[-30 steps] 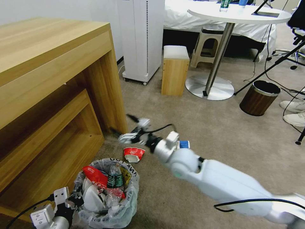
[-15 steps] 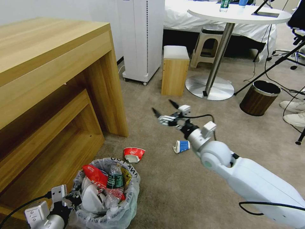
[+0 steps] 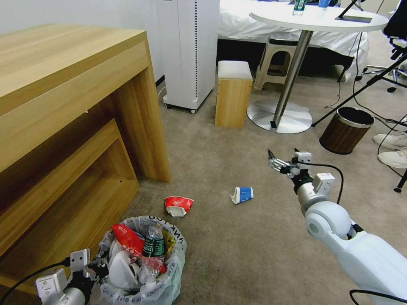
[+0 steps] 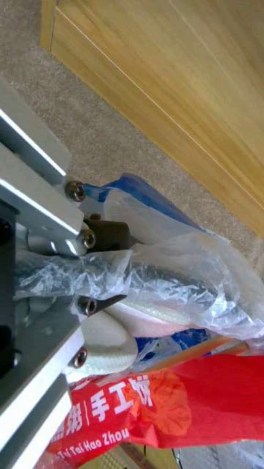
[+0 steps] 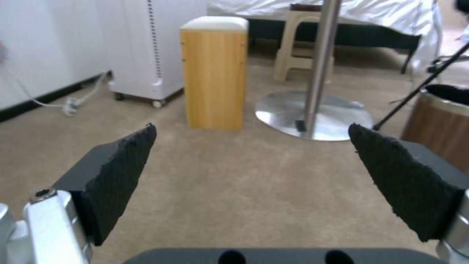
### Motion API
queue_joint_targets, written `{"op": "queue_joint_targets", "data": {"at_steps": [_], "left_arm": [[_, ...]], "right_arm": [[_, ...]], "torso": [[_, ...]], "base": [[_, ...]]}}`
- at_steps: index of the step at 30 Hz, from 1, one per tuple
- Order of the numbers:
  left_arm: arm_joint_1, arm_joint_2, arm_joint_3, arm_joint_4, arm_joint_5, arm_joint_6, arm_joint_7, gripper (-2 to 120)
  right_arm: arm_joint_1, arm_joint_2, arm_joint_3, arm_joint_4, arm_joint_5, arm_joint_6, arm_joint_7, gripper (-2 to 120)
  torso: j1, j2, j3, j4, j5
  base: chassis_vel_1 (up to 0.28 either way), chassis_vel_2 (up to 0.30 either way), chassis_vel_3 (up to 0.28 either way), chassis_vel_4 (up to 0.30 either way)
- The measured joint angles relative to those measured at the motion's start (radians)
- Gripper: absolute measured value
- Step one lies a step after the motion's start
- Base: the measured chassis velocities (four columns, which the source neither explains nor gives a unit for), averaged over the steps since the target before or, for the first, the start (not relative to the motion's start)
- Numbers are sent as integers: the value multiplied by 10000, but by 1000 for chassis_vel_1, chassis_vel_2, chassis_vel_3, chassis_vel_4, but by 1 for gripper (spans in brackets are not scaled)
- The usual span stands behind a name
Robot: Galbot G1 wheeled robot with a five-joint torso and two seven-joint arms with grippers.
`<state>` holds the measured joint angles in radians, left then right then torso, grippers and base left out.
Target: Pick up the trash bin and place the garbage on the floor into it.
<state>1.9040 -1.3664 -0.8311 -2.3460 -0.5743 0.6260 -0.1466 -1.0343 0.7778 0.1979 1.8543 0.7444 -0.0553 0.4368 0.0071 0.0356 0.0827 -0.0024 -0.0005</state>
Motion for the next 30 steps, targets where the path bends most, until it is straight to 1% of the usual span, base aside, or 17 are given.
{"op": "queue_joint_targets", "data": {"at_steps": [7, 16, 21, 25, 30], "left_arm": [[64, 78, -108, -53, -84, -31, 5, 1], [68, 438, -273, -47, -395, 5, -70, 1], [1, 666, -363, 91, -601, 15, -137, 1], [-2, 674, -359, 120, -615, 16, -145, 1], [-28, 634, -319, 146, -614, 16, -150, 1]], "right_arm": [[-390, 143, 251, 74, -67, 233, -4, 100], [-627, 155, 452, 179, -173, 265, -267, 100], [-712, 248, 488, 181, -207, 233, -391, 100], [-734, 301, 488, 182, -232, 220, -461, 96], [-732, 330, 466, 181, -242, 201, -520, 95]], "torso": [[0, 0, 0, 0, 0], [0, 0, 0, 0, -2], [0, 0, 1, -1, -1], [0, 0, 0, -1, -1], [0, 0, 0, -1, -1]], "base": [[0, 0, 0, 0], [0, 0, 0, 0], [0, 0, 0, 0], [0, 0, 0, 0], [0, 0, 0, 0]]}}
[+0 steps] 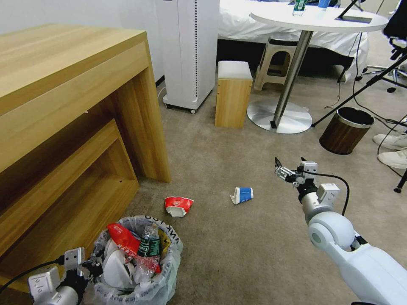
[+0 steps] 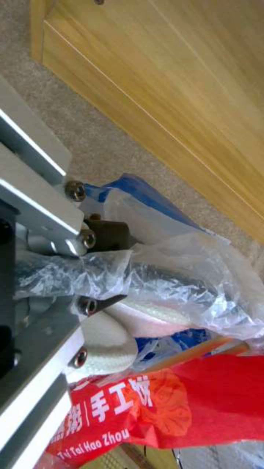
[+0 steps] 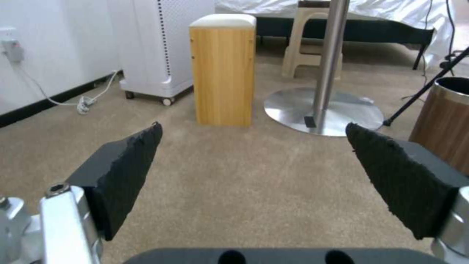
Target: Pick up the trash bin and place the garbage on the floor into it.
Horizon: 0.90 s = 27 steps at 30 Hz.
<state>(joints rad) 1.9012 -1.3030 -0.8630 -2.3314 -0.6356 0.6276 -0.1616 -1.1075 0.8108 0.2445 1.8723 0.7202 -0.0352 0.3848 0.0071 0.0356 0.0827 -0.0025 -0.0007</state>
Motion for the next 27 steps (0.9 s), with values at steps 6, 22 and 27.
{"op": "queue_joint_targets", "data": {"at_steps": [6, 22, 27], "left_arm": [[-57, -64, 33, 51, 17, -9, -13, 1], [-135, -197, 56, 181, 78, -37, -21, 1], [-135, -207, 52, 181, 78, -38, -21, 1]], "right_arm": [[100, -2, -95, -38, 40, -24, -73, 91], [419, 36, -454, -234, 85, 41, -157, 92], [483, 56, -514, -263, 82, 49, -166, 92]], "torso": [[0, 0, 0, 0, 0], [0, 0, 1, 0, 1], [0, 0, 1, 0, 1]], "base": [[-31, 30, 49, -41], [-69, 82, 77, -79], [-60, 68, 61, -62]]}}
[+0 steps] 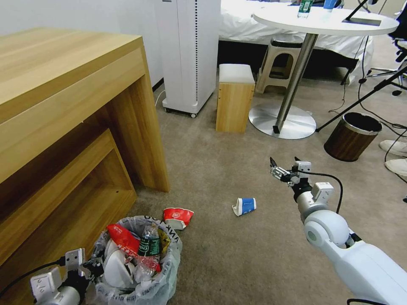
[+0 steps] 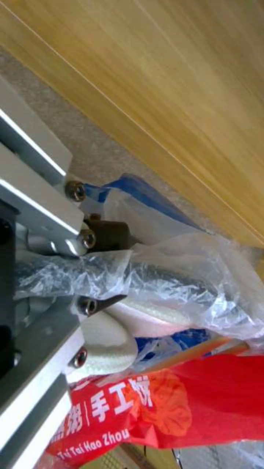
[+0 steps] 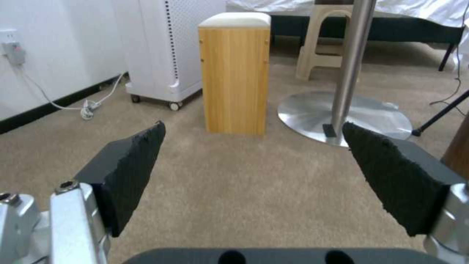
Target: Pick up the trash bin and place the garbage on the floor into it.
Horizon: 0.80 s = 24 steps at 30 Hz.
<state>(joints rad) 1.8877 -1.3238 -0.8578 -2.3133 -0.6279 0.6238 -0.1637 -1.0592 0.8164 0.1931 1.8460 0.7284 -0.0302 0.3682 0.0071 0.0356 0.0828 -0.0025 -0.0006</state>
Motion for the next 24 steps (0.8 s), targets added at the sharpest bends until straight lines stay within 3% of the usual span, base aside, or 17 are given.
{"op": "queue_joint_targets", "data": {"at_steps": [13, 24], "left_arm": [[11, -32, -14, 15, 20, -11, 1, 1], [35, -71, -16, 10, 60, -14, 4, 1]], "right_arm": [[98, 23, -124, -53, -5, 109, -190, 99], [226, -2, -238, -59, 15, 98, -200, 93]], "torso": [[0, 0, 0, 0, 0], [0, 1, -1, -1, 0]], "base": [[-61, 61, 66, -49], [-24, 18, 23, -19]]}}
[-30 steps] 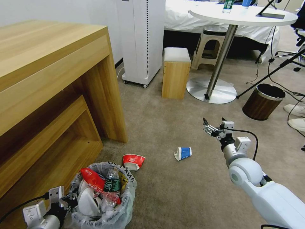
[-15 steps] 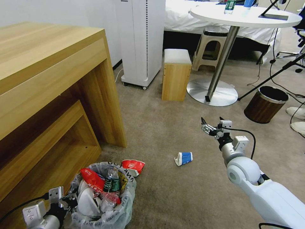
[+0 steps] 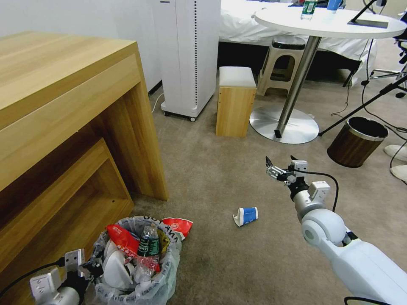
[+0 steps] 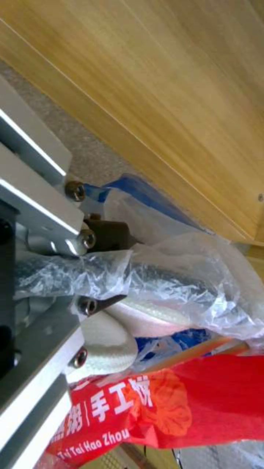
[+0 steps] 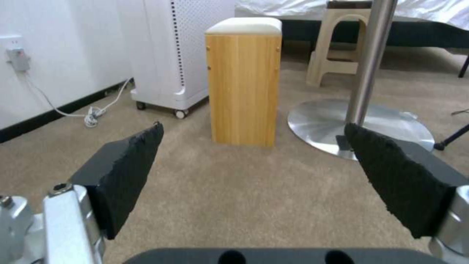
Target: Pick up the trash bin and place the garbage on the floor into it.
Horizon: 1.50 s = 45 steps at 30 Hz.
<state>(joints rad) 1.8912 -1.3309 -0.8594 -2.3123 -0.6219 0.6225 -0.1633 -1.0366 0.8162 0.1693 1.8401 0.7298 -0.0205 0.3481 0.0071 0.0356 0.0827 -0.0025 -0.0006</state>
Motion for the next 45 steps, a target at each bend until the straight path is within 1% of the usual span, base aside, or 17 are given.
{"op": "queue_joint_targets", "data": {"at_steps": [8, 9, 11, 18, 30, 38, 41, 45], "left_arm": [[84, -63, -19, -44, 83, -23, 18, 1], [107, -75, -29, -53, 102, -25, 25, 1], [132, -93, -52, -55, 125, -26, 33, 1], [135, -177, -69, -43, 177, -33, 40, 1], [81, -267, -77, 17, 180, -75, 2, 1], [-49, -201, -371, 132, -198, -72, -244, 1], [-124, -86, -689, 294, -487, -34, -365, 1], [-151, -32, -855, 374, -603, -27, -411, 1]], "right_arm": [[22, -3, -119, 4, -13, 78, -48, 96], [22, -2, -152, 5, -59, 196, -111, 99], [63, 7, -250, -1, -67, 353, -165, 100], [151, 31, -411, -111, -119, 599, -288, 100], [154, 54, -424, -242, -164, 679, -305, 100], [167, 58, -451, -263, -168, 698, -344, 100], [177, 56, -453, -268, -167, 722, -359, 100], [174, 55, -451, -268, -163, 733, -373, 100]], "torso": [[0, -1, 0, 1, 0], [1, -1, 1, 1, 0], [1, -1, 1, 1, 0], [0, -1, 0, 0, -1], [1, -1, 0, 0, 0], [0, -1, 0, 0, -1], [1, 0, 0, 1, -1], [0, -1, 1, 1, -1]], "base": [[-62, 69, 58, -65], [-51, 70, 48, -56], [-19, 15, 24, -28], [0, 0, 0, 0], [0, 0, 0, 0], [0, 0, 0, 0], [0, 0, 0, 0], [0, 0, 0, 0]]}}
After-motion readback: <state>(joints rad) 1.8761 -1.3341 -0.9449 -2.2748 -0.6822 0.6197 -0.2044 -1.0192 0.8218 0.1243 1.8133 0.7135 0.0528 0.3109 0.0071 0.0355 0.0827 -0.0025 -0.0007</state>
